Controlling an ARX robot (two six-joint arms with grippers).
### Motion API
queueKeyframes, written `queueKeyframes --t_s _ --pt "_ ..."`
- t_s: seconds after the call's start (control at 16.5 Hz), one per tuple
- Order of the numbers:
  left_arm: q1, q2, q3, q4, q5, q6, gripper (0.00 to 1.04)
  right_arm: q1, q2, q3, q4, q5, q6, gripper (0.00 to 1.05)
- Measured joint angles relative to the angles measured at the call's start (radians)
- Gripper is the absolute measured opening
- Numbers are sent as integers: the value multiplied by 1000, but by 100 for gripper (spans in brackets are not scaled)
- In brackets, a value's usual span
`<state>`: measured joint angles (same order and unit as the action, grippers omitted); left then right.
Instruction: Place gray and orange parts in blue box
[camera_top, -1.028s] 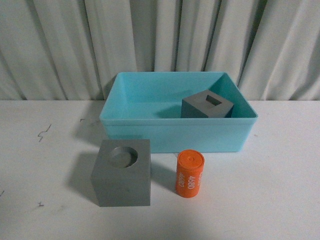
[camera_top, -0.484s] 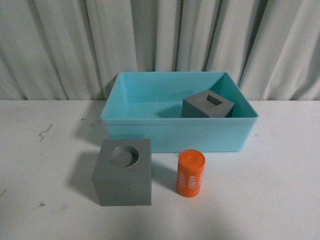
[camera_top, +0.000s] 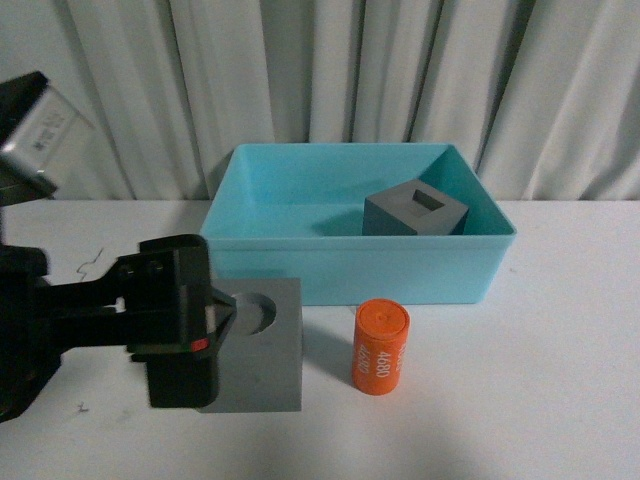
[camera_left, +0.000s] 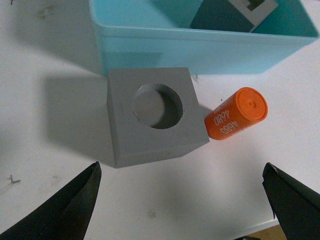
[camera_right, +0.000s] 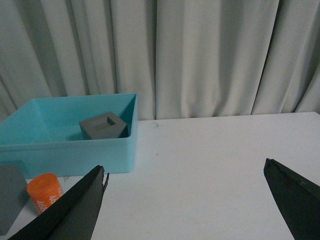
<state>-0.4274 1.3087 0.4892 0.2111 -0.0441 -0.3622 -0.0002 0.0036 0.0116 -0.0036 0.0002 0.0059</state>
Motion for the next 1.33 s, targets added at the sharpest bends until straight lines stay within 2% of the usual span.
queueKeyframes --t_s 0.54,1.33 --pt "47 406 207 121 53 101 98 0 0 0 0 0 0 98" --pt "126 527 241 151 89 181 98 0 0 0 0 0 0 98"
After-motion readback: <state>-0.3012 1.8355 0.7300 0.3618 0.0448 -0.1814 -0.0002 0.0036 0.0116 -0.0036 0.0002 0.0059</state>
